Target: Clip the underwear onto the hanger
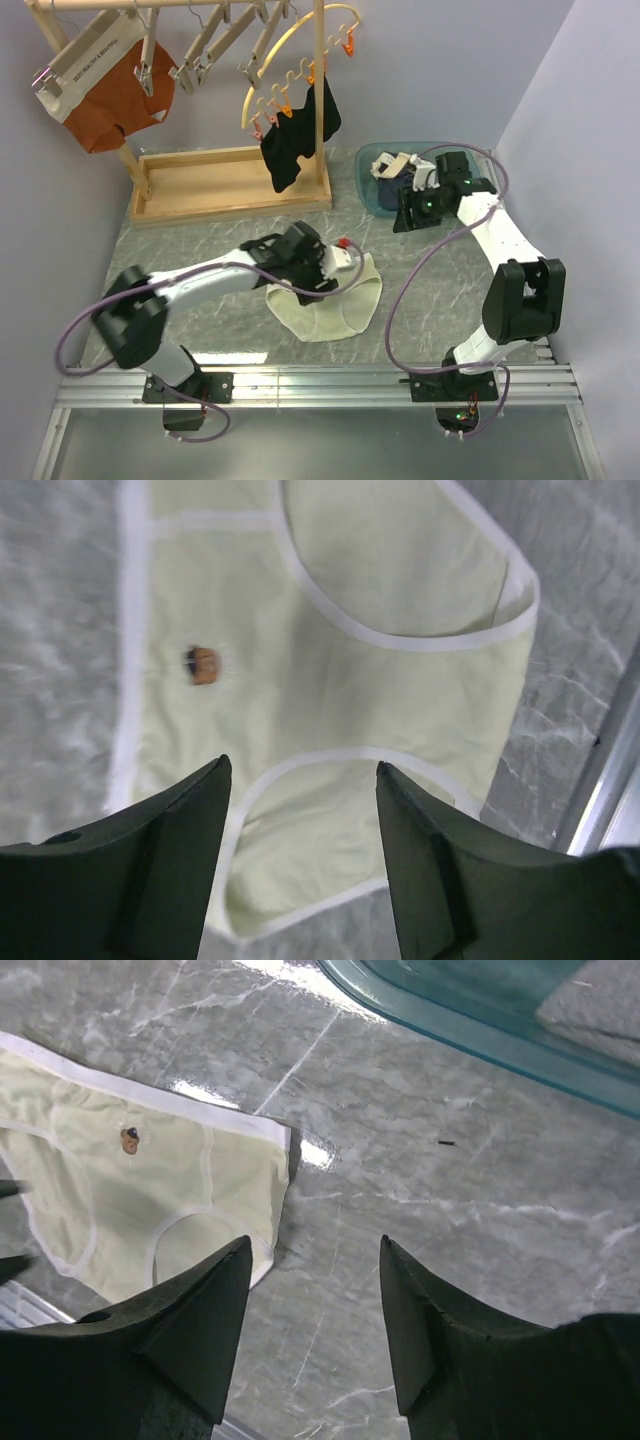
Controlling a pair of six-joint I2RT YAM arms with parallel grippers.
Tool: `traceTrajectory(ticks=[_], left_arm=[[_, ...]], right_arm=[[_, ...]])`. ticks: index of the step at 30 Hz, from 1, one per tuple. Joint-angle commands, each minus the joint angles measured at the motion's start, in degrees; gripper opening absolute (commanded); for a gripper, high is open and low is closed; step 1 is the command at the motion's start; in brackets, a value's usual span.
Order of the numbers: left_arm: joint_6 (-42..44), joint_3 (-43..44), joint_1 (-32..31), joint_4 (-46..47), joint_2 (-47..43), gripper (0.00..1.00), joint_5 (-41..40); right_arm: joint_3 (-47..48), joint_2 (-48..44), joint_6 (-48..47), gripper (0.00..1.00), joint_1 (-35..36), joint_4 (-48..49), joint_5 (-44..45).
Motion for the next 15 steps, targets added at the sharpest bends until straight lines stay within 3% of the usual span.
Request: traceTrajectory(ticks=[1,9,15], left_arm=[[-1.0,3.4,-3.6,1.5,6.0,0.66,-3.7],[4.2,3.8,-8.9,-1.3,14.1,0.66,-6.4],[4.1,1.6,-10.6,-6.2,13.0,0.65,-2.8]], right_arm=[[-1.6,-4.7,0.1,0.62,-2.2,-2.7,-6.1],[-3.5,-6.5,-2.6,0.62,-5.2,-4.4,-7.1],[-2.4,-5.4,-4.0,0.62,-7.1,-5.7,-8.5]])
